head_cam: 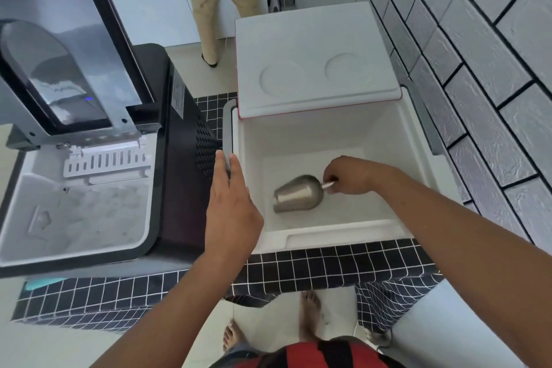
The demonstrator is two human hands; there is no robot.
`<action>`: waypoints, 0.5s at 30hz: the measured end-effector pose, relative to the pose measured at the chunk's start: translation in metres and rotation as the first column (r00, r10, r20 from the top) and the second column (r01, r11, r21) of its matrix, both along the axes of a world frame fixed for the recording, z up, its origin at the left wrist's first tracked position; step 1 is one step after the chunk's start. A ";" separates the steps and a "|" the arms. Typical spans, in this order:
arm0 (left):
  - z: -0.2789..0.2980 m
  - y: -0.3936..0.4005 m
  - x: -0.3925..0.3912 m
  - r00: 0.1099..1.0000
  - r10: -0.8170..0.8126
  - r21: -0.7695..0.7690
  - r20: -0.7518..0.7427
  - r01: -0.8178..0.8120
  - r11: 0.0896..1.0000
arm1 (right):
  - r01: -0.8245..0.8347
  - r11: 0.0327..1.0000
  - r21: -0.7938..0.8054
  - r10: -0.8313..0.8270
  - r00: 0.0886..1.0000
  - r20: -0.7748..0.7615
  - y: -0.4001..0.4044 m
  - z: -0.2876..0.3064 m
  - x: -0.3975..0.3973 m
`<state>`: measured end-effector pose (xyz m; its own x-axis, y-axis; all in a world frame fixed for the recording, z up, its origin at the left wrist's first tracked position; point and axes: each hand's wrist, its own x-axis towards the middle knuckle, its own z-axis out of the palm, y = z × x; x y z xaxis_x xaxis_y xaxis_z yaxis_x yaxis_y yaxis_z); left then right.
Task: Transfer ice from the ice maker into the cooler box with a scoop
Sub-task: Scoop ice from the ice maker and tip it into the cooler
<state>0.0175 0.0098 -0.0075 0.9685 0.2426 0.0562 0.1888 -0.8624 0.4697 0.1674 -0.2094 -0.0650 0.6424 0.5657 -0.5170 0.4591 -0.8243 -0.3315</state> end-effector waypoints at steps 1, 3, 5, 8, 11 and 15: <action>0.001 0.001 0.004 1.000 0.003 -0.005 -0.014 -0.003 1.000 | 0.060 0.996 0.065 -0.061 0.998 0.016 -0.002 0.004 -0.001; 0.002 0.003 0.011 0.999 0.014 -0.001 -0.042 -0.014 1.000 | 0.164 0.967 0.192 -0.172 0.985 0.025 -0.005 0.007 -0.003; 0.005 0.003 0.017 0.999 0.007 0.007 -0.050 -0.007 1.000 | 0.236 0.935 0.265 -0.249 0.968 0.019 -0.007 0.012 -0.008; 0.002 0.006 0.022 0.997 0.024 0.000 -0.073 -0.024 1.000 | 0.288 0.911 0.295 -0.300 0.954 -0.006 -0.006 0.015 -0.008; 0.001 0.005 0.024 0.998 0.026 -0.012 -0.061 -0.026 1.000 | 0.322 0.887 0.330 -0.340 0.940 -0.003 -0.009 0.022 -0.010; 0.003 0.006 0.024 0.999 0.026 -0.062 -0.037 -0.028 0.998 | 0.402 0.804 0.438 -0.434 0.900 -0.031 -0.008 0.033 -0.019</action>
<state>0.0417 0.0157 -0.0046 0.9627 0.2705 0.0055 0.2292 -0.8260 0.5149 0.1481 -0.2175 -0.0321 0.8914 0.3864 -0.2367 0.1363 -0.7269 -0.6731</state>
